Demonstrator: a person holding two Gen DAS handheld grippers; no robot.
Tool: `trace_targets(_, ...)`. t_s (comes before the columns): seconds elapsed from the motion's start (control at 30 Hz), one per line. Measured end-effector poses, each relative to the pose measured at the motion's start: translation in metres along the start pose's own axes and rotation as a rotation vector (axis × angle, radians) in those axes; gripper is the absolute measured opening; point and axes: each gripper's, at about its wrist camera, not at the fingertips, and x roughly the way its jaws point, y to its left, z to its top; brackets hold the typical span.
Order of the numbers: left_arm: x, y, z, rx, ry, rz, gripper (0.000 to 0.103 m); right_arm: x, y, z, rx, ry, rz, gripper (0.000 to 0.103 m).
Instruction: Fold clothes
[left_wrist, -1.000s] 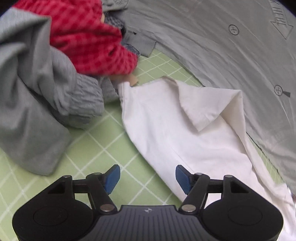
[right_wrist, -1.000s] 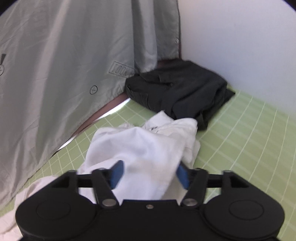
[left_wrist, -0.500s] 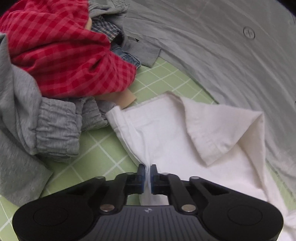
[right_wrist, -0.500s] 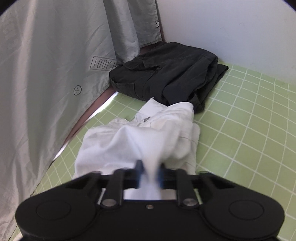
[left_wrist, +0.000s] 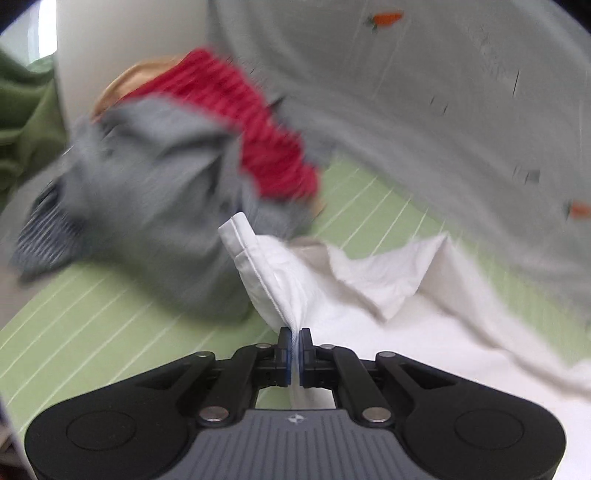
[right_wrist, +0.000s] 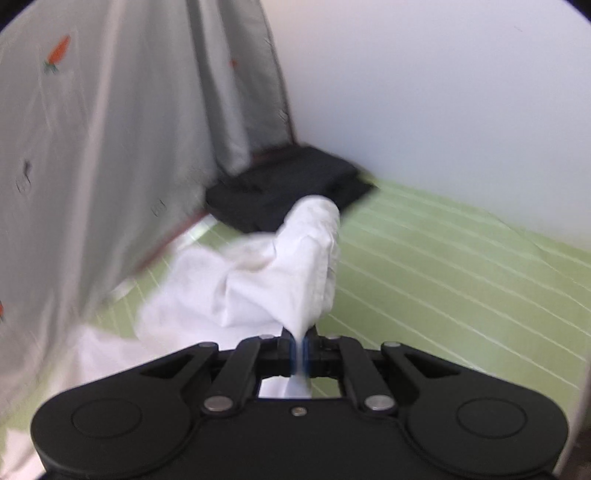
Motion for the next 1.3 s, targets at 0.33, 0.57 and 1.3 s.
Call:
trace_targets(0.33, -0.063, 0.067, -0.088, -0.017, 0.001, 0.139, 0.004, -0.025, -0.04, -0.062, -0.207, 0.074, -0.029, 0.004)
trace_targets(0.57, -0.074, 0.091, -0.127, -0.033, 0.041, 0.208, 0.008, -0.004, -0.059, -0.101, -0.329, 0.162, -0.019, 0.006)
trace_targets(1.3, -0.025, 0.004, -0.103, 0.368, 0.066, 0.117, 0.083, -0.04, 0.0, -0.142, -0.431, 0.044, -0.059, 0.103)
